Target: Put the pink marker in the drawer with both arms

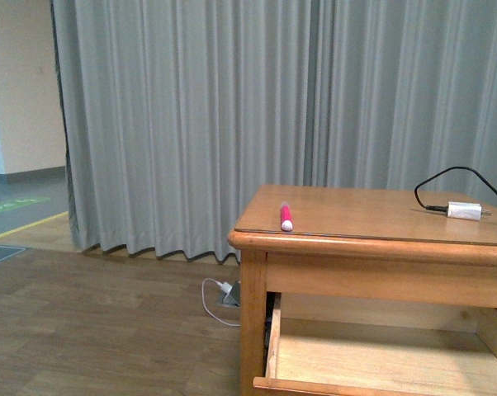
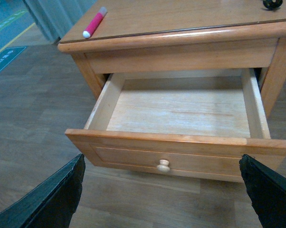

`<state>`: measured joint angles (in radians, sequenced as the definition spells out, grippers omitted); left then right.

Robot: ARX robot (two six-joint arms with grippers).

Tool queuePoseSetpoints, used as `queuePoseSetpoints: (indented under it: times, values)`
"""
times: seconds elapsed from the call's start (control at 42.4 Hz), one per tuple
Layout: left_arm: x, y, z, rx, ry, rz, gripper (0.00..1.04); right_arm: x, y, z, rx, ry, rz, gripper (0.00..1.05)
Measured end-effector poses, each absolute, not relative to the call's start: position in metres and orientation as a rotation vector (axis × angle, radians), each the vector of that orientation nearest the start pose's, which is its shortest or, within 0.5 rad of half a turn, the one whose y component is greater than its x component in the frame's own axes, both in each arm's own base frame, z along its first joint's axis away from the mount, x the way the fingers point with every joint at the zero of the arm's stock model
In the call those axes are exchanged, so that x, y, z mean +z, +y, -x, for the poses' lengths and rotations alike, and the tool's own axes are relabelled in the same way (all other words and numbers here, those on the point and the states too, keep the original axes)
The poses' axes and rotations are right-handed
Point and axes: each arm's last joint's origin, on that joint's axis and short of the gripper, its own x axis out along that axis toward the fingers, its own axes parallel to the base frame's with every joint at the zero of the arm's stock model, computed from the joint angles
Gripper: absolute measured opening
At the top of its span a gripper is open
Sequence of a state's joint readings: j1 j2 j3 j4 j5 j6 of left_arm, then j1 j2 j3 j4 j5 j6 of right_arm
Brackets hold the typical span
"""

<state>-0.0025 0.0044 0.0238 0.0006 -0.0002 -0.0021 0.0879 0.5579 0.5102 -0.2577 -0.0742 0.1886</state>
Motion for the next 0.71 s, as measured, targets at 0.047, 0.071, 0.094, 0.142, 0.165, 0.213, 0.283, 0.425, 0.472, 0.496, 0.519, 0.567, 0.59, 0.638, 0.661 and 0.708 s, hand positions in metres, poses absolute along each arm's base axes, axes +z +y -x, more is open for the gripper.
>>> queuePoseSetpoints:
  times: [0.047, 0.071, 0.094, 0.142, 0.165, 0.213, 0.283, 0.425, 0.472, 0.496, 0.519, 0.567, 0.59, 0.638, 0.661, 0.708]
  values:
    - [0.171, 0.000, -0.096, -0.002, -0.020, 0.002, 0.99, 0.263, 0.014, -0.135, 0.132, 0.317, -0.190, 0.96]
    - [0.171, 0.000, -0.096, -0.002, -0.020, 0.002, 0.99, 0.263, 0.014, -0.134, 0.132, 0.316, -0.192, 0.96]
    - [0.171, 0.000, -0.096, -0.002, -0.020, 0.002, 0.99, 0.263, 0.014, -0.134, 0.131, 0.316, -0.193, 0.96]
    - [0.171, 0.000, -0.096, -0.002, -0.020, 0.002, 0.99, 0.263, 0.014, -0.134, 0.131, 0.315, -0.195, 0.96]
    - [0.171, 0.000, -0.096, -0.002, -0.020, 0.002, 0.99, 0.263, 0.014, -0.134, 0.131, 0.315, -0.195, 0.96]
    - [0.171, 0.000, -0.096, -0.002, -0.020, 0.002, 0.99, 0.263, 0.014, -0.134, 0.131, 0.315, -0.195, 0.96]
    - [0.171, 0.000, -0.096, -0.002, -0.020, 0.002, 0.99, 0.263, 0.014, -0.134, 0.132, 0.315, -0.195, 0.96]
    - [0.170, -0.001, -0.097, 0.006, -0.002, 0.008, 0.99, 0.263, 0.014, -0.134, 0.132, 0.315, -0.195, 0.96]
    - [0.168, -0.002, -0.097, 0.033, 0.058, 0.014, 0.99, 0.263, 0.014, -0.134, 0.131, 0.315, -0.195, 0.96]
    - [0.167, -0.003, -0.098, 0.042, 0.087, 0.014, 0.99, 0.263, 0.014, -0.134, 0.132, 0.315, -0.195, 0.96]
    - [0.166, -0.004, -0.099, 0.040, 0.111, 0.012, 0.99, 0.263, 0.014, -0.134, 0.132, 0.314, -0.195, 0.96]
    - [0.167, -0.008, -0.101, 0.039, 0.146, 0.003, 0.99, 0.263, 0.014, -0.134, 0.132, 0.314, -0.195, 0.96]
    - [0.169, -0.011, -0.102, 0.033, 0.155, 0.000, 0.99, 0.263, 0.014, -0.134, 0.132, 0.314, -0.195, 0.96]
    - [0.176, -0.015, -0.105, 0.013, 0.155, 0.001, 0.99, 0.263, 0.014, -0.134, 0.132, 0.314, -0.195, 0.96]
    - [0.182, -0.018, -0.107, 0.004, 0.147, 0.003, 0.99, 0.263, 0.014, -0.134, 0.132, 0.314, -0.196, 0.96]
    - [0.200, -0.023, -0.115, -0.022, 0.114, 0.010, 0.99, 0.263, 0.014, -0.134, 0.132, 0.314, -0.196, 0.96]
